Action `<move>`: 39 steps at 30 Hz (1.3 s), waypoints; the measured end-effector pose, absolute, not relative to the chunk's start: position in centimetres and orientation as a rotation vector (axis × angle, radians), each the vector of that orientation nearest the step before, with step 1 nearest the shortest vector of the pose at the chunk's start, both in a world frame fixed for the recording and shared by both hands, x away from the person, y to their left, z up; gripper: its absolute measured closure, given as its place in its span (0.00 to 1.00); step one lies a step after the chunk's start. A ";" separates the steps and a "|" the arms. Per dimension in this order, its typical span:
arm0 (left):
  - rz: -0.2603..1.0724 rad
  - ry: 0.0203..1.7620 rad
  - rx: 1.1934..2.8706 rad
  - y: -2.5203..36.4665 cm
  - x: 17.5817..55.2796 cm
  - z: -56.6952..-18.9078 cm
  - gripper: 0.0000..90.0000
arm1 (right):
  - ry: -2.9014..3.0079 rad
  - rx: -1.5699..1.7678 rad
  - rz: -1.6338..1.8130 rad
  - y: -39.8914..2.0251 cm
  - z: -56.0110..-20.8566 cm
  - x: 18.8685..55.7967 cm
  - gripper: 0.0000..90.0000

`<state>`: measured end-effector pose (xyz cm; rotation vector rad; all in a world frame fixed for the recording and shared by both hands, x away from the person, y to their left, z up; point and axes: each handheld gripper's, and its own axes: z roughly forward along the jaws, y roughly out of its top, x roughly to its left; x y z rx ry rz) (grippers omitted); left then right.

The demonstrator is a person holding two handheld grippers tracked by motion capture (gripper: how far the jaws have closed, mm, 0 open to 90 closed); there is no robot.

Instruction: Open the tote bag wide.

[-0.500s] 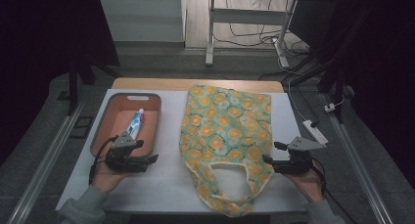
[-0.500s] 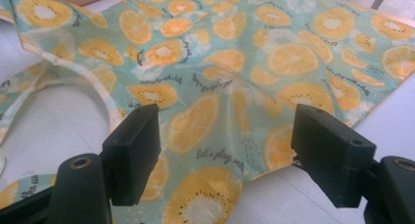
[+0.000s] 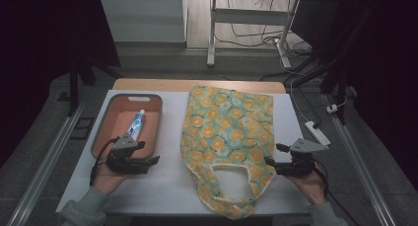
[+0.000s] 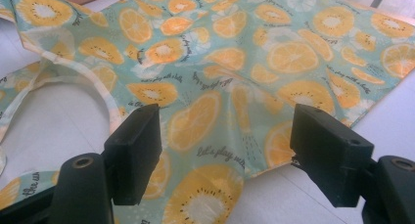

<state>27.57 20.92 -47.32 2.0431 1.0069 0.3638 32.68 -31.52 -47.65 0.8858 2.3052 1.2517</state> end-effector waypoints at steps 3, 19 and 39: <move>0.364 0.999 2.044 20.8 27.5 -47.2 0.25 | 2.303 0.885 1.254 -31.5 -47.6 32.7 0.30; 0.338 0.870 2.088 17.4 27.4 -46.0 0.26 | 2.317 0.864 1.276 -30.9 -47.4 32.4 0.31; 0.253 0.643 2.245 10.3 28.2 -45.8 0.27 | 2.343 0.835 1.286 -30.0 -47.5 32.1 0.31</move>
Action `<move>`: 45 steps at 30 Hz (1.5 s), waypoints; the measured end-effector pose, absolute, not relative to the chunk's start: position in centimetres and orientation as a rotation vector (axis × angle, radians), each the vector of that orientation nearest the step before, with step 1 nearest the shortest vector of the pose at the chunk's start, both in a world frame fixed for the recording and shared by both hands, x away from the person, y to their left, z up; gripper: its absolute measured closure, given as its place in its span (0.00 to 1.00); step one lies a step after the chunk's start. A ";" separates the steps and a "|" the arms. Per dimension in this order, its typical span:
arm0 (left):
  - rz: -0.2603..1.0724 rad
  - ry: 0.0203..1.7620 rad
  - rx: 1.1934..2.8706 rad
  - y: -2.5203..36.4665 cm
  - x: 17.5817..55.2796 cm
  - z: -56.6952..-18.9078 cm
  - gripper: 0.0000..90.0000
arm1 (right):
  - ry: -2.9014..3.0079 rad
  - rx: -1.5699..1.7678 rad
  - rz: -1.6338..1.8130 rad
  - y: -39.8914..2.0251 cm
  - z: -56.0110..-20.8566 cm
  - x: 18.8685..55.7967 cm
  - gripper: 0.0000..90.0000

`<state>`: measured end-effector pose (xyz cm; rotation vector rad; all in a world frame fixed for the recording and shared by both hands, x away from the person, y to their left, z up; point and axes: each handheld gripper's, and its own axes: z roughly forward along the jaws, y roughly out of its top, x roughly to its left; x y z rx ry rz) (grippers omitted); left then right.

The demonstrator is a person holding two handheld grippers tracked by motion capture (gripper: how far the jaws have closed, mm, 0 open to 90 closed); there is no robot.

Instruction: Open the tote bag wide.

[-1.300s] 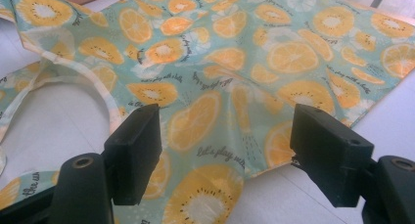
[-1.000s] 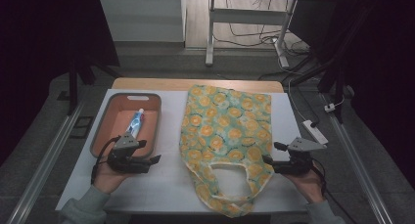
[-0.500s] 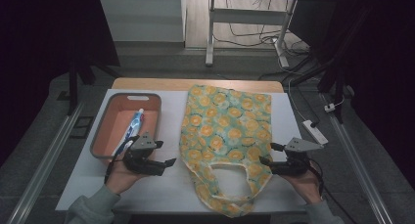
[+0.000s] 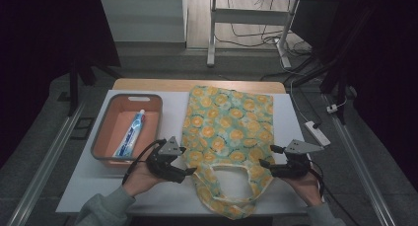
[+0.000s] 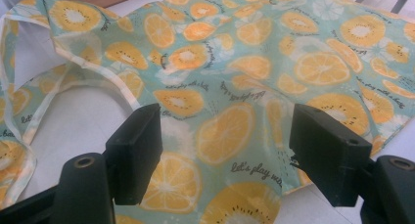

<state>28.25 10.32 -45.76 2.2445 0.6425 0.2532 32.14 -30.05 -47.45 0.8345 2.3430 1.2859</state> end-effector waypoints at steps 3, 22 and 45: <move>0.237 0.630 2.272 9.4 28.8 -46.1 0.27 | 2.348 0.835 1.283 -30.0 -47.5 32.2 0.31; 0.184 0.653 2.396 7.6 30.2 -47.9 0.98 | 2.389 0.795 1.275 -29.7 -46.8 31.4 0.30; 0.191 0.744 2.160 12.4 30.8 -44.8 0.98 | 2.638 0.571 0.913 -26.5 -49.3 28.9 0.63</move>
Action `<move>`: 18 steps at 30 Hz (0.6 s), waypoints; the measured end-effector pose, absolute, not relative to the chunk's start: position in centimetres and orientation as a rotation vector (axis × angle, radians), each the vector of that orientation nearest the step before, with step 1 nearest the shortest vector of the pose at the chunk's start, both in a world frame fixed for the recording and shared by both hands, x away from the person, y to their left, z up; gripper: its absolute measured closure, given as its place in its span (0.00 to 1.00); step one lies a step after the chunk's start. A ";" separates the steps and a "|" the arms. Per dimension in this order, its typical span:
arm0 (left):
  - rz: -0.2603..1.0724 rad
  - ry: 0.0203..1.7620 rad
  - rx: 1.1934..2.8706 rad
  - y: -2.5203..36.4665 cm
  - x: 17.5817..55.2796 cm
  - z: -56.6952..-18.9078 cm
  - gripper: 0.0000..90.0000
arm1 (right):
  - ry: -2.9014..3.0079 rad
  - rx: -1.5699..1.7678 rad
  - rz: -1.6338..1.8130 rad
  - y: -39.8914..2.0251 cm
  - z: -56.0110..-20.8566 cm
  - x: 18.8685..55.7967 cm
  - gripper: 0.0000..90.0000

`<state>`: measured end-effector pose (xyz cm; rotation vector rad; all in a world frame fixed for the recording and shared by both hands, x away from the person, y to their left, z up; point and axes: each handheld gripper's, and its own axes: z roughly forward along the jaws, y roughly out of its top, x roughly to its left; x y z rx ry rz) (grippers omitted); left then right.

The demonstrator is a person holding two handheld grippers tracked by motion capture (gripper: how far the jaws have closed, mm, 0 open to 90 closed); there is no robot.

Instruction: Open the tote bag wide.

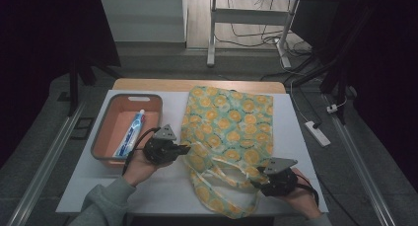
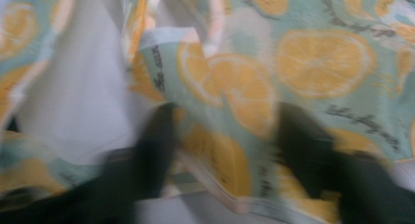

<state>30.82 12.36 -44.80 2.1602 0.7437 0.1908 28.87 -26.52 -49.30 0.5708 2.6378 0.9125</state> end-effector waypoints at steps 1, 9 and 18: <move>0.191 0.744 2.158 12.4 30.8 -44.8 0.98 | 2.635 0.573 0.909 -26.6 -49.2 29.0 0.74; 0.206 0.744 2.123 13.5 30.4 -44.1 0.98 | 2.526 0.563 1.041 -27.3 -47.2 29.0 0.99; 0.277 0.674 1.973 16.2 28.0 -39.1 0.98 | 2.311 0.490 1.333 -27.4 -39.9 27.6 0.99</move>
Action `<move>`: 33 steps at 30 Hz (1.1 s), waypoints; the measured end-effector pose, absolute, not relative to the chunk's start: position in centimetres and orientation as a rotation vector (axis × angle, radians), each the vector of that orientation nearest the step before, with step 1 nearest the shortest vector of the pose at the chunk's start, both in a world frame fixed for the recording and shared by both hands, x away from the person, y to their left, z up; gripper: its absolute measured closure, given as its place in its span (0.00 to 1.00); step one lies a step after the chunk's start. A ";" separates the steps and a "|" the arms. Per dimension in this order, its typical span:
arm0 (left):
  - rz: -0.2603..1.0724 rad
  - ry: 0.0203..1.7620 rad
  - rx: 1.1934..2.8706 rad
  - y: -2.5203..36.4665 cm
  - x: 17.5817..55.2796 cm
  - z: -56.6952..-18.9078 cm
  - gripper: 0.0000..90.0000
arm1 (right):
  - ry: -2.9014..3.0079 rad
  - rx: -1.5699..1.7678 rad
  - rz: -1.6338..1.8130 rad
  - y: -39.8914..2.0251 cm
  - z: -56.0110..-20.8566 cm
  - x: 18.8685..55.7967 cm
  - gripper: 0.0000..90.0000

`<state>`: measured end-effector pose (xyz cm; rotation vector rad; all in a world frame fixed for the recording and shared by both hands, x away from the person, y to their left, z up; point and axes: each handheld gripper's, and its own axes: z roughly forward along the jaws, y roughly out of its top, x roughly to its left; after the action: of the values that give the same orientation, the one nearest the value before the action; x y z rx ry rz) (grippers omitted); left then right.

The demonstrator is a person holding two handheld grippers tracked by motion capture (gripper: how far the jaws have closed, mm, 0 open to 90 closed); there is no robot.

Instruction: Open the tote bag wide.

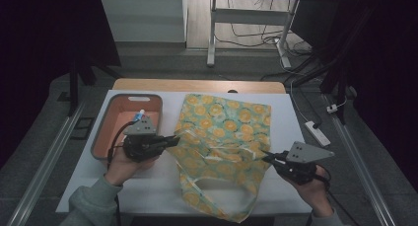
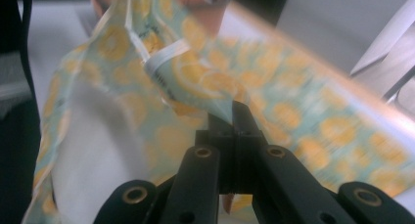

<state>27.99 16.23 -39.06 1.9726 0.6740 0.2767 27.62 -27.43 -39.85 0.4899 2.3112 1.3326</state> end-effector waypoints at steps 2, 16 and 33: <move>0.286 0.666 1.961 16.4 27.9 -38.6 0.98 | 2.266 0.486 1.351 -27.6 -38.6 27.9 0.99; 0.325 0.788 1.960 14.9 34.3 -39.5 0.98 | 2.190 0.719 1.351 -27.0 -38.6 36.3 0.99; 0.235 0.848 2.080 12.2 37.1 -43.0 0.96 | 2.299 0.922 1.210 -27.3 -44.4 40.8 0.99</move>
<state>37.07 12.17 -42.99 2.0795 0.8479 0.2354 40.84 -27.26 -44.43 0.9222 2.2989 1.2095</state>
